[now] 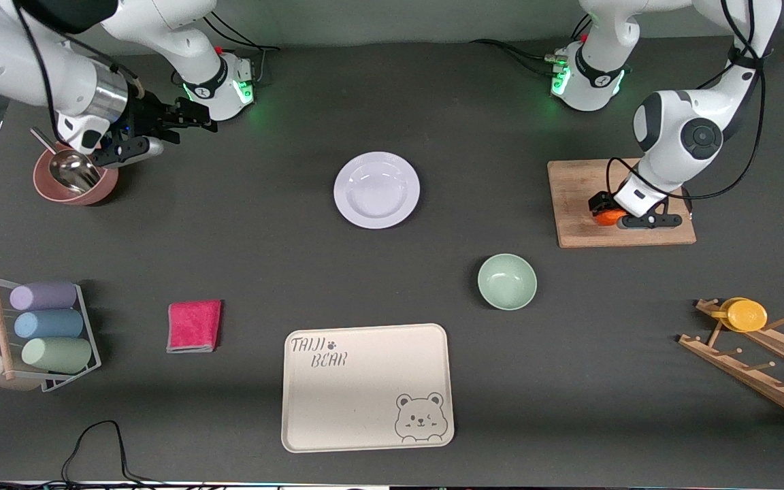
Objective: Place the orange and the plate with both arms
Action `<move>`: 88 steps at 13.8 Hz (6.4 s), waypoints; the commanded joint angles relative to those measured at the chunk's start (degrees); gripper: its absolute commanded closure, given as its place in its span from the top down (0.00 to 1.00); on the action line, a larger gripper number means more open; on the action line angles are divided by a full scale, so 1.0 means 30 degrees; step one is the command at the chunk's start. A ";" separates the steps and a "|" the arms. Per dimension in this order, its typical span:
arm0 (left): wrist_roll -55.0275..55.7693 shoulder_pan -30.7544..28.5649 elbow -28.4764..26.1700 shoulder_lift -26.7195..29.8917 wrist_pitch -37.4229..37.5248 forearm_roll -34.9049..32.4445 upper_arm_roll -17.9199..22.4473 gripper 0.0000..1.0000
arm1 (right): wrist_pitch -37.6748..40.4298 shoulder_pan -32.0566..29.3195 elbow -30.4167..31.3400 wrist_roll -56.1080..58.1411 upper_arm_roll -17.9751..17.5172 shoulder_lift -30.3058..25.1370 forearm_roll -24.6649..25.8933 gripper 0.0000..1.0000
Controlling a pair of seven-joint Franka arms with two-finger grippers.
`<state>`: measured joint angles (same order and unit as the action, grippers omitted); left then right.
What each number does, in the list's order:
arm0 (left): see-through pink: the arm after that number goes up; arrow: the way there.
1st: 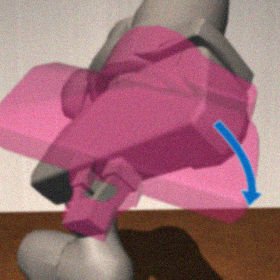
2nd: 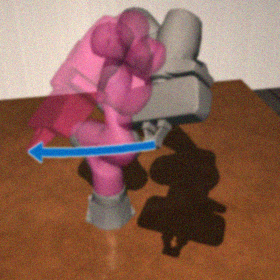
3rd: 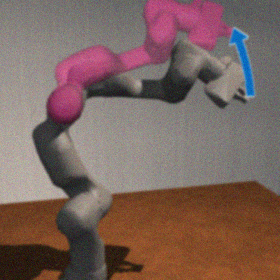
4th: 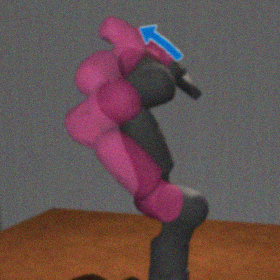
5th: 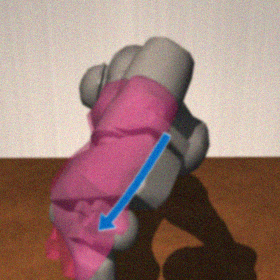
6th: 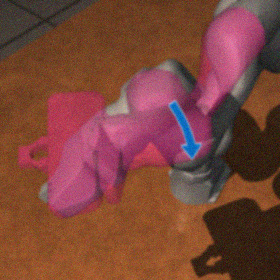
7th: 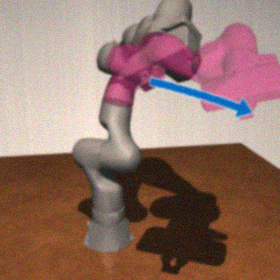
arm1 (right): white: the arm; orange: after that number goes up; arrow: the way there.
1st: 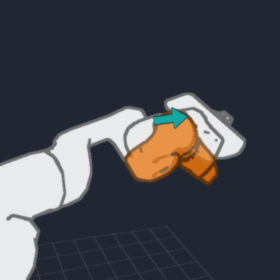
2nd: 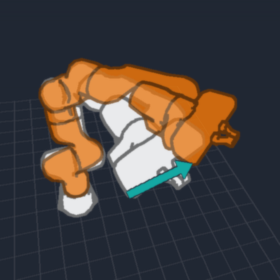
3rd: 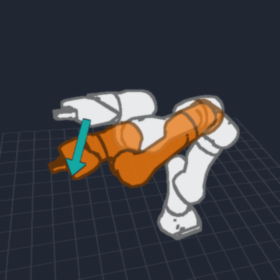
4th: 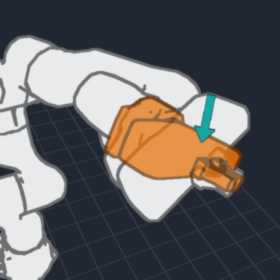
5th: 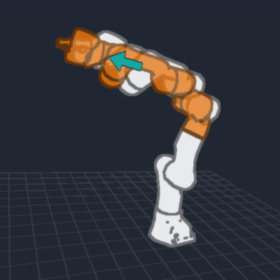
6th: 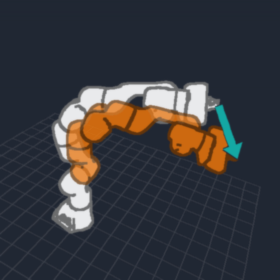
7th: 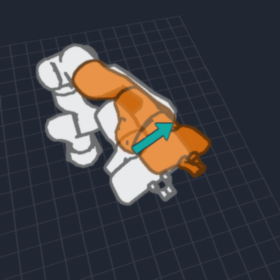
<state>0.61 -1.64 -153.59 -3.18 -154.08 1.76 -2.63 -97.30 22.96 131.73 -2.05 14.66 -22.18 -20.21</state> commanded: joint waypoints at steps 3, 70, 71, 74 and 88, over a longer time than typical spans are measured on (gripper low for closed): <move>0.0176 0.0135 -0.0249 -0.0023 -0.0378 0.0467 -0.0090 0.73 | -0.3505 0.0256 0.4157 0.4607 0.0649 -0.0136 -0.5116 1.00; -0.1463 -0.5520 2.0816 0.0095 2.1125 -0.0878 -0.4601 1.00 | -0.2576 0.4972 0.3931 2.8576 0.0415 1.7706 -3.0557 0.46; -0.1435 -0.5403 2.0816 0.0095 2.1358 -0.1229 -0.4602 1.00 | -0.2576 0.4972 0.3931 2.8576 0.0415 1.7706 -3.0558 0.46; -0.1464 -0.5577 2.0845 -0.0022 2.1244 -0.1408 -0.4573 1.00 | -0.2546 0.5031 0.3931 2.8488 0.0065 1.7677 -3.1170 0.30; -0.1523 -0.5578 2.0816 -0.0579 2.1096 -0.1379 -0.3755 1.00 | -0.2575 0.4622 0.3552 2.1171 0.0180 1.1997 -3.0472 0.00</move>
<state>-2.89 -18.33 -90.77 -5.42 -90.57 -1.85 -14.93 -104.56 37.10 141.71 66.96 14.88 18.88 -112.68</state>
